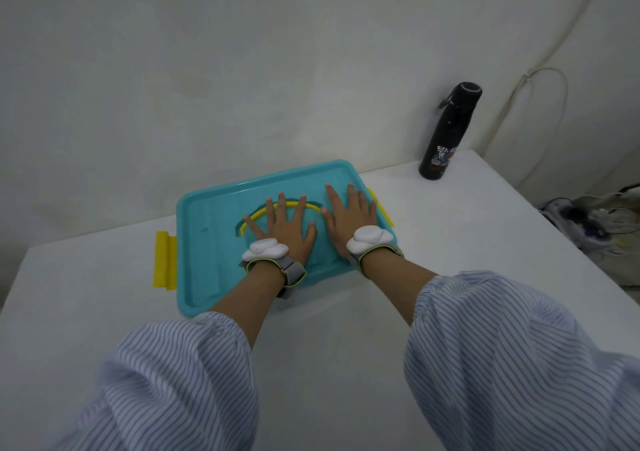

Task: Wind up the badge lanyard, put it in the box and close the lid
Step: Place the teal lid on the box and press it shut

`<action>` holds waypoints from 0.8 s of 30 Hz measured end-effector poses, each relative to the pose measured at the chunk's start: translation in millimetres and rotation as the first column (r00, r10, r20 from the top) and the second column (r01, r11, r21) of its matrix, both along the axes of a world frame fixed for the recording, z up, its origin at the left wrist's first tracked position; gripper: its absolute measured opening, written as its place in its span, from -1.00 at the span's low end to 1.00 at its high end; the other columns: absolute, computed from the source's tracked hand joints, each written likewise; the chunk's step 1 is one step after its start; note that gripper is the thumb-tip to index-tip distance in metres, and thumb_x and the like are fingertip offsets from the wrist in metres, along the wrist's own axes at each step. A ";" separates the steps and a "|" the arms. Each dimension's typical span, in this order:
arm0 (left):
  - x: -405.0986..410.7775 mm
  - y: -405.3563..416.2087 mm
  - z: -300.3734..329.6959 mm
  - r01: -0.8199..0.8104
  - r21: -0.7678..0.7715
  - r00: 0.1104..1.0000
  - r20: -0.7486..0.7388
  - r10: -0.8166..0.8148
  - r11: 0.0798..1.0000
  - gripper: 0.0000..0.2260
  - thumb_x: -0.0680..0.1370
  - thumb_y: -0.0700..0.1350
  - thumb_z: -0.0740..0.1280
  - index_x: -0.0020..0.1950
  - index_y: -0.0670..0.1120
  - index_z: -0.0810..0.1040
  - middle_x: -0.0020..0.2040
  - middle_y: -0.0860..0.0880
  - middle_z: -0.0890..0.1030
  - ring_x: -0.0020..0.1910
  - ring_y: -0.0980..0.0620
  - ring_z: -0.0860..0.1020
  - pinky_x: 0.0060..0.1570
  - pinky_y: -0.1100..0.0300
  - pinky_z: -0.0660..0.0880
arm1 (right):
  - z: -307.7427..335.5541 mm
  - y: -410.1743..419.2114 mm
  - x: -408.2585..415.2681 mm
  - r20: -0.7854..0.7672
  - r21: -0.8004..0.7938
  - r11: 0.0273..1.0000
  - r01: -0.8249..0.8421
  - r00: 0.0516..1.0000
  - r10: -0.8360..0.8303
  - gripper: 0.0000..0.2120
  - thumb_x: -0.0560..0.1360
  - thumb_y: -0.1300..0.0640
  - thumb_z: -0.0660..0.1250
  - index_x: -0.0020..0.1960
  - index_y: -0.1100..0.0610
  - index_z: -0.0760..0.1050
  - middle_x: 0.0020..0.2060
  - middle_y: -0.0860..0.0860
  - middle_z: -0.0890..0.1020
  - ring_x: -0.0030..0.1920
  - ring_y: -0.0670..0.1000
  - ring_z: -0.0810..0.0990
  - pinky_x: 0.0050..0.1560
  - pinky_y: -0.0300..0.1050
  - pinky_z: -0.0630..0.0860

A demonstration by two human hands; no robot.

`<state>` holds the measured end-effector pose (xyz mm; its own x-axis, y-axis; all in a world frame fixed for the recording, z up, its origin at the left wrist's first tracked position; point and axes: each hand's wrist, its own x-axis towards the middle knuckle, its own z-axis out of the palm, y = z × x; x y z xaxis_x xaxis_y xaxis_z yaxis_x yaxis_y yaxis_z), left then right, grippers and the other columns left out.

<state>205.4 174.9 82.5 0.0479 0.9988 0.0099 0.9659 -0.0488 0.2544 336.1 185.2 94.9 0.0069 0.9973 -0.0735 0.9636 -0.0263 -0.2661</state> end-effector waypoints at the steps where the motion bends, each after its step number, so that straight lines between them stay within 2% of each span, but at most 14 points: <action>1: 4.2 0.5 0.1 0.013 -0.003 1.000 0.001 -0.013 1.000 -0.51 0.61 0.15 -0.02 0.52 0.18 -0.05 0.57 -0.04 -0.09 0.55 -0.09 -0.16 0.37 -0.36 -0.26 | -0.8 0.0 6.0 0.005 -0.002 1.000 0.017 1.000 -0.017 -0.49 0.64 -0.12 -0.10 0.55 -0.09 -0.12 0.55 0.15 -0.05 0.54 0.22 -0.06 0.50 0.22 -0.14; 6: 25.1 3.6 -3.0 0.049 -0.007 0.999 -0.006 -0.049 0.999 -0.51 0.61 0.15 -0.04 0.53 0.17 -0.07 0.57 -0.03 -0.09 0.55 -0.11 -0.16 0.38 -0.34 -0.26 | -5.0 -1.7 33.2 -0.002 -0.032 0.994 0.107 0.994 -0.107 -0.49 0.63 -0.13 -0.11 0.54 -0.11 -0.16 0.56 0.10 -0.08 0.54 0.21 -0.08 0.49 0.28 -0.09; 10: 34.7 6.1 -6.3 0.061 -0.030 0.998 -0.007 -0.061 0.998 -0.50 0.61 0.16 -0.05 0.53 0.17 -0.10 0.57 -0.04 -0.09 0.55 -0.11 -0.15 0.40 -0.33 -0.25 | -7.3 -0.8 42.0 -0.090 -0.074 0.986 0.150 0.984 -0.157 -0.48 0.63 -0.15 -0.11 0.54 -0.15 -0.17 0.56 0.05 -0.15 0.54 0.20 -0.13 0.47 0.34 -0.06; 14: 34.9 9.4 -9.3 0.031 -0.034 0.999 0.007 -0.031 0.999 -0.49 0.61 0.16 -0.04 0.53 0.14 -0.11 0.57 -0.04 -0.07 0.55 -0.10 -0.13 0.41 -0.33 -0.23 | -10.8 1.2 42.1 -0.149 -0.091 0.983 0.160 0.974 -0.172 -0.46 0.61 -0.18 -0.08 0.53 -0.18 -0.19 0.55 0.03 -0.21 0.53 0.23 -0.11 0.42 0.35 0.12; 17: 35.7 10.2 -8.9 0.033 -0.039 0.999 0.001 -0.033 0.999 -0.48 0.61 0.16 -0.04 0.53 0.13 -0.12 0.57 -0.04 -0.07 0.55 -0.11 -0.13 0.41 -0.32 -0.23 | -10.3 2.5 42.9 -0.143 -0.092 0.984 0.154 0.976 -0.166 -0.44 0.61 -0.19 -0.09 0.54 -0.15 -0.20 0.55 0.04 -0.23 0.51 0.26 -0.02 0.40 0.25 0.22; 21: 36.3 10.5 -9.6 0.040 -0.032 0.999 -0.002 -0.041 0.999 -0.48 0.61 0.16 -0.03 0.53 0.13 -0.11 0.57 -0.05 -0.05 0.55 -0.12 -0.13 0.40 -0.32 -0.22 | -11.4 3.7 43.1 -0.140 -0.069 0.987 0.144 0.978 -0.152 -0.43 0.61 -0.19 -0.07 0.54 -0.12 -0.19 0.55 0.07 -0.20 0.48 0.27 0.06 0.41 0.20 0.22; 24: 36.7 11.5 -10.5 0.052 -0.038 0.999 -0.012 -0.052 0.998 -0.49 0.61 0.16 -0.04 0.53 0.13 -0.08 0.57 -0.05 -0.05 0.55 -0.13 -0.14 0.40 -0.33 -0.21 | -12.7 2.7 42.1 -0.096 -0.026 0.987 0.159 0.982 -0.161 -0.43 0.60 -0.20 -0.06 0.55 -0.12 -0.17 0.55 0.07 -0.17 0.50 0.25 0.01 0.44 0.22 0.16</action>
<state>242.1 186.4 72.1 0.0999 0.9946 -0.0286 0.9656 -0.0899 0.2440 378.2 187.9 82.2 0.1586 0.9823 -0.0999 0.9160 -0.1841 -0.3565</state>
